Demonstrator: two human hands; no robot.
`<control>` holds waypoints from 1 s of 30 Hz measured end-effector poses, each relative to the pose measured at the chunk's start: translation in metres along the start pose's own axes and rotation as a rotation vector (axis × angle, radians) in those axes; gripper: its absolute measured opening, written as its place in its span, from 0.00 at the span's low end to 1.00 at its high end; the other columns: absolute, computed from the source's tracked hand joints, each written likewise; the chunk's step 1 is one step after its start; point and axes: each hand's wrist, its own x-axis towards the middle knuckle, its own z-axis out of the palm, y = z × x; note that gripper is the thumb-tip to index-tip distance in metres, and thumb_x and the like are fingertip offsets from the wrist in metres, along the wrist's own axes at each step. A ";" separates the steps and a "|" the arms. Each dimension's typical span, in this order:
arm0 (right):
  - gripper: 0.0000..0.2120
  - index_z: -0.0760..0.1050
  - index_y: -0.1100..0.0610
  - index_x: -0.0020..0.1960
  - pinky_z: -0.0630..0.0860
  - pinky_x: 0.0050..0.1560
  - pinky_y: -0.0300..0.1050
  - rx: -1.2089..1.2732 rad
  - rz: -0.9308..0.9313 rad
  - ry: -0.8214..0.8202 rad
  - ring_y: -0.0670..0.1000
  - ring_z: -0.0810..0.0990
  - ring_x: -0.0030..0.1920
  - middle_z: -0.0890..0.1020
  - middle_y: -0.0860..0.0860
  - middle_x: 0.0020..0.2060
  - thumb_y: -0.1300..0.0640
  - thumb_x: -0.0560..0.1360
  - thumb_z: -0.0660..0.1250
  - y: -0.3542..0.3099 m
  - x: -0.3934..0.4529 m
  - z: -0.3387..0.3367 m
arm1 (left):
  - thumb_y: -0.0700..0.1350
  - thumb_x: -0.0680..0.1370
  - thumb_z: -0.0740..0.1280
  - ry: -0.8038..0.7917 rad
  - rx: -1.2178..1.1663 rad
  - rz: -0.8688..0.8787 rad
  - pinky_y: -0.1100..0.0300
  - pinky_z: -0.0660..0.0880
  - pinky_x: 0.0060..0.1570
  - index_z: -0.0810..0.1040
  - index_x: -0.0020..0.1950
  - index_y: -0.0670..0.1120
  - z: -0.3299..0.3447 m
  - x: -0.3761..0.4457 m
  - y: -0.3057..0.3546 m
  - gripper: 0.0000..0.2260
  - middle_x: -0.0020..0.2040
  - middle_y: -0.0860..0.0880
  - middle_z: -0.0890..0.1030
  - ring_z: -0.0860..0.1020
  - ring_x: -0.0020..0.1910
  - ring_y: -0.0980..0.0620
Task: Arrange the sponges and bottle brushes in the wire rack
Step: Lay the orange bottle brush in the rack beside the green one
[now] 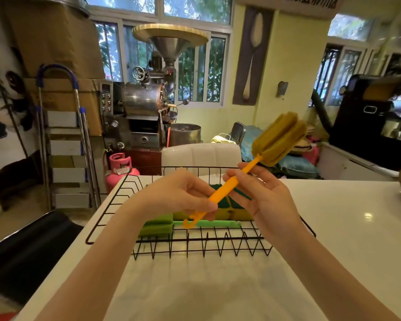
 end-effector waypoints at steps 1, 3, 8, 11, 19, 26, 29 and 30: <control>0.08 0.77 0.60 0.51 0.82 0.44 0.45 -0.059 0.036 -0.001 0.53 0.85 0.47 0.86 0.55 0.41 0.61 0.73 0.65 0.000 0.001 0.000 | 0.40 0.71 0.69 0.020 0.023 0.002 0.68 0.78 0.38 0.82 0.49 0.46 -0.002 0.000 -0.002 0.08 0.41 0.50 0.86 0.84 0.40 0.55; 0.08 0.78 0.60 0.50 0.82 0.48 0.47 -0.296 0.192 -0.073 0.53 0.84 0.48 0.85 0.57 0.45 0.58 0.73 0.66 -0.007 0.002 -0.002 | 0.41 0.71 0.70 0.057 0.113 -0.003 0.69 0.78 0.39 0.82 0.48 0.48 -0.008 0.000 -0.007 0.07 0.39 0.52 0.86 0.84 0.40 0.56; 0.12 0.80 0.56 0.52 0.80 0.53 0.45 -0.887 0.337 -0.342 0.49 0.85 0.46 0.86 0.53 0.46 0.54 0.71 0.68 -0.036 -0.002 -0.014 | 0.42 0.70 0.70 0.032 0.394 -0.100 0.62 0.77 0.49 0.82 0.49 0.49 -0.015 0.006 -0.033 0.08 0.39 0.54 0.85 0.82 0.39 0.59; 0.14 0.76 0.48 0.58 0.75 0.57 0.42 -1.143 0.038 -0.327 0.44 0.80 0.53 0.81 0.44 0.54 0.54 0.72 0.66 -0.042 -0.001 -0.022 | 0.43 0.70 0.70 0.008 0.483 -0.143 0.61 0.78 0.51 0.82 0.51 0.48 -0.014 0.011 -0.045 0.10 0.40 0.54 0.84 0.82 0.41 0.58; 0.19 0.68 0.45 0.63 0.74 0.52 0.40 -1.507 0.232 -0.519 0.49 0.74 0.54 0.75 0.49 0.57 0.54 0.73 0.66 -0.007 0.026 -0.056 | 0.43 0.71 0.70 -0.105 0.555 -0.161 0.68 0.74 0.44 0.81 0.53 0.48 -0.011 0.017 -0.056 0.11 0.43 0.55 0.82 0.79 0.41 0.61; 0.11 0.74 0.45 0.48 0.75 0.54 0.43 -1.421 0.226 -0.531 0.46 0.77 0.49 0.80 0.47 0.49 0.58 0.70 0.70 0.005 0.032 -0.064 | 0.41 0.72 0.68 -0.183 0.625 -0.210 0.61 0.75 0.54 0.80 0.54 0.46 -0.008 0.021 -0.062 0.11 0.52 0.48 0.83 0.80 0.49 0.54; 0.12 0.73 0.43 0.43 0.75 0.51 0.42 -1.413 0.195 -0.524 0.45 0.77 0.47 0.79 0.45 0.45 0.59 0.69 0.71 0.008 0.033 -0.063 | 0.39 0.73 0.66 -0.225 0.652 -0.244 0.62 0.73 0.55 0.78 0.57 0.45 -0.006 0.022 -0.062 0.12 0.55 0.49 0.81 0.77 0.49 0.56; 0.11 0.74 0.44 0.43 0.75 0.50 0.42 -1.412 0.190 -0.522 0.46 0.77 0.47 0.80 0.46 0.45 0.59 0.69 0.71 0.008 0.033 -0.064 | 0.39 0.74 0.65 -0.243 0.665 -0.257 0.61 0.73 0.56 0.78 0.58 0.45 -0.005 0.023 -0.063 0.13 0.55 0.49 0.80 0.76 0.50 0.56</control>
